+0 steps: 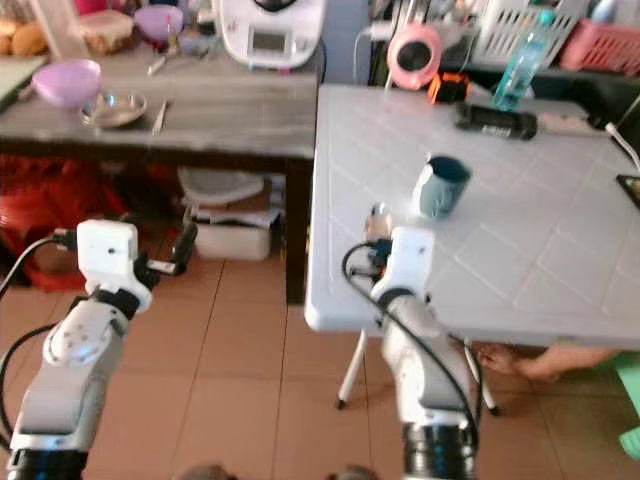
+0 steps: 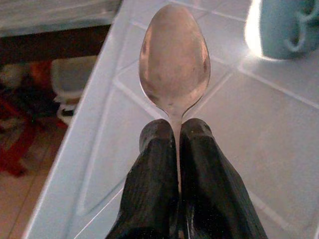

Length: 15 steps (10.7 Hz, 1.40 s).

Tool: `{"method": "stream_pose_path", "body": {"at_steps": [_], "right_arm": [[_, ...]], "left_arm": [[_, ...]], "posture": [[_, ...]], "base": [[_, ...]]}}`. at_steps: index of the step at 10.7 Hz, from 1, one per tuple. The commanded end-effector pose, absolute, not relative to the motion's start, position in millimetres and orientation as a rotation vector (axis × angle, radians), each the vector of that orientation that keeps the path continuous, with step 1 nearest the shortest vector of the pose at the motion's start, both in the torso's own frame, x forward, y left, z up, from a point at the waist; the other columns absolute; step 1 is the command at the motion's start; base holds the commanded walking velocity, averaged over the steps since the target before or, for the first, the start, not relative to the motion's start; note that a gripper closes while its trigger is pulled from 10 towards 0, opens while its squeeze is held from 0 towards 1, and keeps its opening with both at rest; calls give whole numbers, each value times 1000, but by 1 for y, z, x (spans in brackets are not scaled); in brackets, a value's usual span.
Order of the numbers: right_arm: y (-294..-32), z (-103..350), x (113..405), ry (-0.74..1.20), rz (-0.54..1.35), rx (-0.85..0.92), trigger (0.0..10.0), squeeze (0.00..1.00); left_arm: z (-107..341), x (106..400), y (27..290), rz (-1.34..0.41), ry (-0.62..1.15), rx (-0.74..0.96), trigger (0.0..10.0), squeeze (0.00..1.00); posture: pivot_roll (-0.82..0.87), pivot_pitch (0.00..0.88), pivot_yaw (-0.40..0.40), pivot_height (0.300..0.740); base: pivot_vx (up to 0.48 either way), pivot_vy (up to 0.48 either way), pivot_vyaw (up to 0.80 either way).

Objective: Setting the table

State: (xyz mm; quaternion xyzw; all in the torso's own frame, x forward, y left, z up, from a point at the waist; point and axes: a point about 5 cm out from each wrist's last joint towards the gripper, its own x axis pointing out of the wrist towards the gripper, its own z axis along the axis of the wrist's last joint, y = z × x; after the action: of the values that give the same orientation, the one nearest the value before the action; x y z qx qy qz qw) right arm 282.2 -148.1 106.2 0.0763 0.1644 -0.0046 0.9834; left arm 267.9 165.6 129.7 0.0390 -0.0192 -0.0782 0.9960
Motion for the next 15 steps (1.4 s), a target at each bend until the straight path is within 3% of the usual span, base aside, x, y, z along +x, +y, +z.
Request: {"method": "stream_pose_path", "body": {"at_steps": [1,15], "right_arm": [[-154,111,284,311,-25,143,10000,0],[-152,118,291,215,-10,91,10000,0]], "left_arm": [[132,270,158,-172,-53,79,10000,0],[133,276,146,-191,-89,102,10000,0]], "posture": [[34,0,-32,740],[28,0,-23,740]], "base": [[337,341,0],[324,353,0]]}}
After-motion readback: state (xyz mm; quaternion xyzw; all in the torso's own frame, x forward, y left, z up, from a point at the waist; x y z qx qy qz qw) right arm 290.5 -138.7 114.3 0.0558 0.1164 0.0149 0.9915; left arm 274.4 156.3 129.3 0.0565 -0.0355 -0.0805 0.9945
